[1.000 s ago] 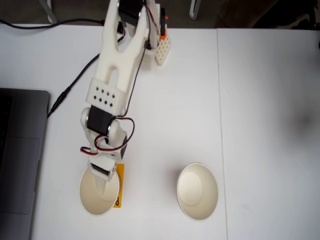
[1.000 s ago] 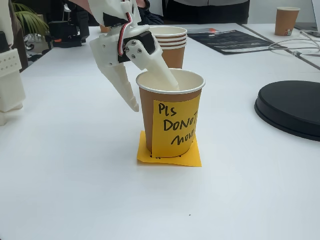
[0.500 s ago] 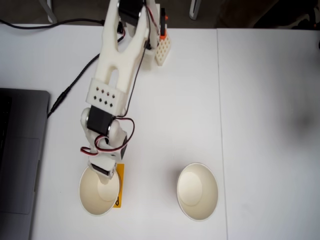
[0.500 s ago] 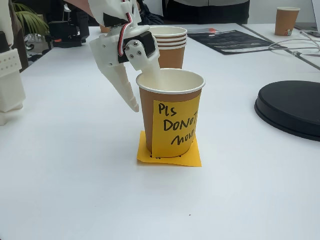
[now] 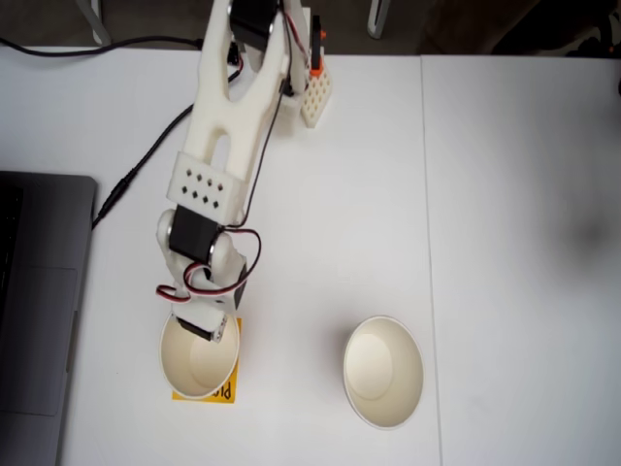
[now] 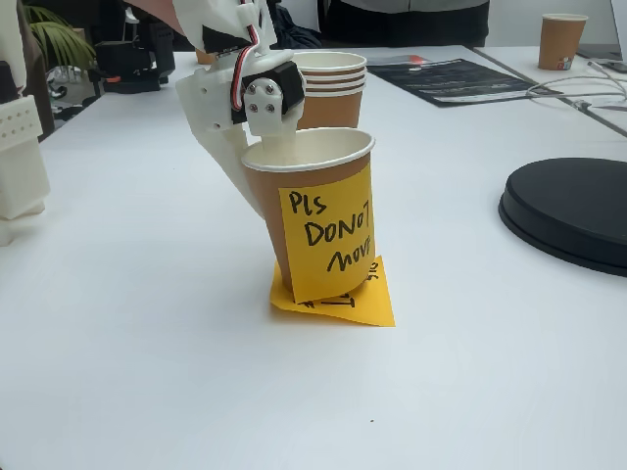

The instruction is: Pickup cup and make a pile of cup.

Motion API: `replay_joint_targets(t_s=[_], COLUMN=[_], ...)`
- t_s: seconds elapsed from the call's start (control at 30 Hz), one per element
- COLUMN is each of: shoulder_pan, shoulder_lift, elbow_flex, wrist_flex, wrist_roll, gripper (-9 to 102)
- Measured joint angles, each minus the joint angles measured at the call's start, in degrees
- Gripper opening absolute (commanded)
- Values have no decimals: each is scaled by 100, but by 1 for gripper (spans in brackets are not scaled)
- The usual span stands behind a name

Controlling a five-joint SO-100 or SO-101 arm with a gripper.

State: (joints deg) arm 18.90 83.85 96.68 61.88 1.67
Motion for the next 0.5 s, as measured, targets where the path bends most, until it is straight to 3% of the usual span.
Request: replay_joint_targets(t_s=[0.5], shoulder_pan=[9], shoulder_lift=[475], elbow_flex=[0], wrist_flex=[0], wrist_roll=[0], gripper=[-7])
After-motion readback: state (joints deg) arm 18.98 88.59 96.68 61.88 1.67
